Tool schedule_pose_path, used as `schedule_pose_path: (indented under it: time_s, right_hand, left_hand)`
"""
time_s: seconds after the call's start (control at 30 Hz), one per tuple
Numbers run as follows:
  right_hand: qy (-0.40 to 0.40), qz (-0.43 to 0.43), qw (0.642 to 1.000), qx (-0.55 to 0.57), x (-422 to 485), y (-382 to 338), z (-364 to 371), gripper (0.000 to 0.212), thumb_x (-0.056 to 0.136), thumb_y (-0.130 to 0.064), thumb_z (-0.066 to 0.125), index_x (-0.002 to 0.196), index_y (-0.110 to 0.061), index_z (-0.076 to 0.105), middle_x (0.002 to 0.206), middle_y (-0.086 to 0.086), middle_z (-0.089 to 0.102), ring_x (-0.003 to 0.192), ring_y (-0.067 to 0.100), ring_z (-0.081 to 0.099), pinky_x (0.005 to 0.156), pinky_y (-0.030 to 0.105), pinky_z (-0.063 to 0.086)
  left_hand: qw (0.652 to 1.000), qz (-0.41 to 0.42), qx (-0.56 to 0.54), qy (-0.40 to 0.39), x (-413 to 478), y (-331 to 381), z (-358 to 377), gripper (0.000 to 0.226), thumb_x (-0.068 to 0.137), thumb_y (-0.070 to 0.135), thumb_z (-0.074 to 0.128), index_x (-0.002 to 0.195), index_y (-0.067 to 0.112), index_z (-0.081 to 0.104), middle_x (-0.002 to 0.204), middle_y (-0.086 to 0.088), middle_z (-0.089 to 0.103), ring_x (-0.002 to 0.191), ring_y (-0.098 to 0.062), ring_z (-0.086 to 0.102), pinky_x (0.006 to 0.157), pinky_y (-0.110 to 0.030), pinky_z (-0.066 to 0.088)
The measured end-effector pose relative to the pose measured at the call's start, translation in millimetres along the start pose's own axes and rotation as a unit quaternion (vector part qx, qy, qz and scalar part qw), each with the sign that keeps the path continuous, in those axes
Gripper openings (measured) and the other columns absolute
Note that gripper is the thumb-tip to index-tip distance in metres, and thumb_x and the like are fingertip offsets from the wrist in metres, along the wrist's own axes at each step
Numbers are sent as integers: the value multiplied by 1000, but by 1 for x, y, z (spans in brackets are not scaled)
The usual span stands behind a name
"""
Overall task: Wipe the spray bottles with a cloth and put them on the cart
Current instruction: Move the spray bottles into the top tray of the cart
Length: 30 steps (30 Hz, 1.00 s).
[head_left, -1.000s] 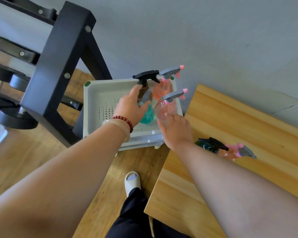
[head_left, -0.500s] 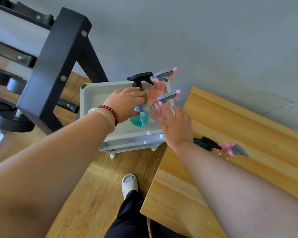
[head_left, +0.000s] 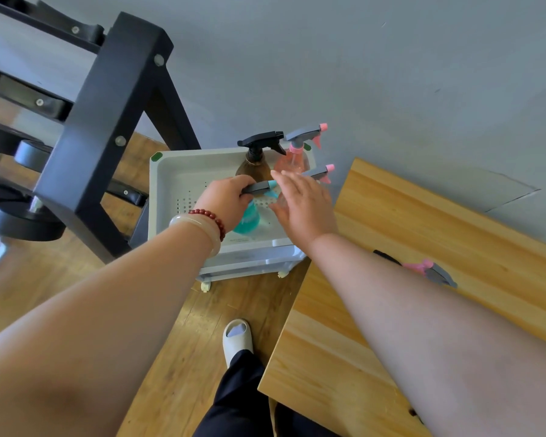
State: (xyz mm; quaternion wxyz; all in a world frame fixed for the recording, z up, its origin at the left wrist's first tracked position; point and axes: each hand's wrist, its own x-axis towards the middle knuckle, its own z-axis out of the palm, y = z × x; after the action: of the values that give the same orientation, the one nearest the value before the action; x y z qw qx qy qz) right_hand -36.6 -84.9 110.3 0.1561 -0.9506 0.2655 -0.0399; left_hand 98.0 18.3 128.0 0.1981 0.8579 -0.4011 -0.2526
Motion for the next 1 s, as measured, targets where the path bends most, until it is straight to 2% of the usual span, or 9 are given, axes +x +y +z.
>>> schedule_pose_path:
  time_s: [0.1, 0.23, 0.3, 0.4, 0.53, 0.7, 0.87, 1.0]
  right_hand:
    - [-10, 4, 1000, 4, 14, -7, -2, 46, 102, -23, 50, 147, -21, 42, 142, 2, 54, 135, 26, 41, 110, 40, 28]
    - [51, 33, 998, 8, 29, -11, -5, 33, 97, -8, 48, 126, -19, 60, 115, 1, 67, 113, 27, 54, 92, 35, 35]
    - [55, 45, 997, 0, 32, -9, -5, 29, 97, -8, 48, 120, -18, 62, 111, 1, 67, 108, 27, 54, 87, 34, 34]
    - [34, 56, 998, -12, 27, -2, -5, 35, 99, -8, 47, 130, -19, 57, 125, 2, 64, 118, 26, 51, 97, 36, 35]
    - [44, 62, 997, 5, 11, 2, -5, 49, 97, -4, 49, 145, -15, 45, 138, 8, 52, 130, 29, 41, 110, 41, 29]
    - [87, 81, 993, 16, -12, 7, 2, 44, 98, -15, 54, 141, -17, 50, 136, 10, 52, 131, 32, 42, 109, 44, 33]
    - [57, 92, 994, 1, -42, 19, -1, 44, 99, -18, 53, 143, -19, 47, 140, 8, 49, 134, 30, 39, 111, 42, 29]
    - [28, 122, 992, -5, -74, 34, -6, 47, 98, -17, 54, 144, -18, 45, 142, 8, 46, 137, 30, 33, 113, 43, 24]
  left_hand:
    - [1000, 1, -7, 4, 2, 0, -1, 27, 103, 19, 48, 128, 15, 59, 114, -10, 64, 94, -21, 56, 82, -27, 45]
    - [1000, 16, -22, 7, 7, 5, -2, 25, 103, 20, 48, 124, 16, 60, 107, -8, 63, 87, -20, 56, 77, -28, 46]
    - [1000, 27, -10, -7, 11, 9, -2, 23, 103, 18, 47, 122, 16, 61, 105, -8, 62, 84, -19, 55, 76, -27, 46]
    - [999, 36, 10, -21, 12, 13, -2, 25, 103, 15, 45, 125, 14, 59, 114, -10, 62, 91, -19, 53, 83, -27, 44]
    - [999, 36, -9, 15, 4, 11, -2, 36, 103, 12, 46, 138, 14, 52, 134, -9, 55, 113, -25, 57, 95, -29, 44]
    - [998, 36, -4, 59, -7, 10, 1, 36, 103, 17, 47, 139, 15, 53, 138, -6, 53, 126, -26, 49, 105, -37, 42]
    - [995, 63, 25, 76, -26, 22, 19, 38, 101, 18, 50, 139, 16, 52, 143, -4, 48, 135, -26, 37, 112, -42, 36]
    - [992, 82, 64, 70, -44, 36, 43, 45, 100, 18, 52, 144, 17, 48, 153, -5, 38, 144, -28, 24, 118, -45, 24]
